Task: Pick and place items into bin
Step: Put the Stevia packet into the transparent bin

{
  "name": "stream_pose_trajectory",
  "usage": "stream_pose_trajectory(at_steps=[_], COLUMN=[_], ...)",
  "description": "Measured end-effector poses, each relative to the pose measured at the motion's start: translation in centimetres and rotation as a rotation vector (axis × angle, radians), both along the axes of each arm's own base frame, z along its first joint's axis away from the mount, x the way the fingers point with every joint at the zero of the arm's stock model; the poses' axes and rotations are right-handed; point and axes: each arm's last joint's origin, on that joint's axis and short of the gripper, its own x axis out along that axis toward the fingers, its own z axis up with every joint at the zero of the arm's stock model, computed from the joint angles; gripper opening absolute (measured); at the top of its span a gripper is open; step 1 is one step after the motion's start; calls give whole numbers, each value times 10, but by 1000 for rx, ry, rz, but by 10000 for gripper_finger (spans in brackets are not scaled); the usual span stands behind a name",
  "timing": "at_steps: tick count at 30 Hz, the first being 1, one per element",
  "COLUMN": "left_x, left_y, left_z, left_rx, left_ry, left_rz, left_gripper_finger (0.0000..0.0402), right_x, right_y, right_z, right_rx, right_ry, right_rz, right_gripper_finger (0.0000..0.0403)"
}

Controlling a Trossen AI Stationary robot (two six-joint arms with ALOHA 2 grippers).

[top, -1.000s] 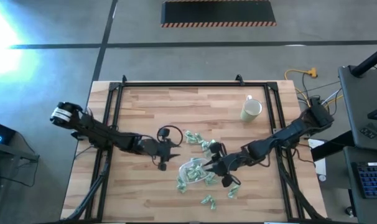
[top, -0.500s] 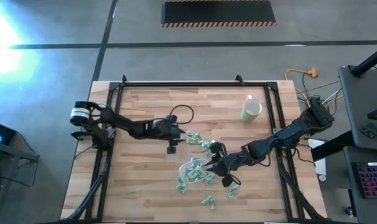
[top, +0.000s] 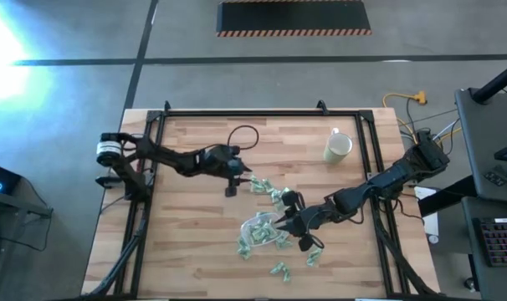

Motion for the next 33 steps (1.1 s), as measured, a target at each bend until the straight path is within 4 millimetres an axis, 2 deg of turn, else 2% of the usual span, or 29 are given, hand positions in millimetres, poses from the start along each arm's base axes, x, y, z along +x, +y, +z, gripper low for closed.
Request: stream_pose_trajectory(at_steps=[9, 14, 19, 24, 33], left_x=[10, 17, 17, 16, 17], left_y=[5, 8, 11, 14, 16], left_z=[-22, -23, -24, -33, -36], left_rx=[-27, -32, -37, -51, -52], left_ry=[44, 55, 70, 103, 103], left_rz=[-15, -8, 1, 16, 21], left_gripper_finger=[149, 149, 148, 148, 148], right_x=[0, 0, -2, -2, -2], right_y=[0, 0, 0, 0, 0], right_z=[0, -1, -2, -2, -2], right_rx=[6, 23, 19, 29, 33], right_ry=[0, 15, 34, 35, 36], right_rz=[-4, -16, -14, -22, -25], right_gripper_finger=[75, 80, 74, 68, 79])
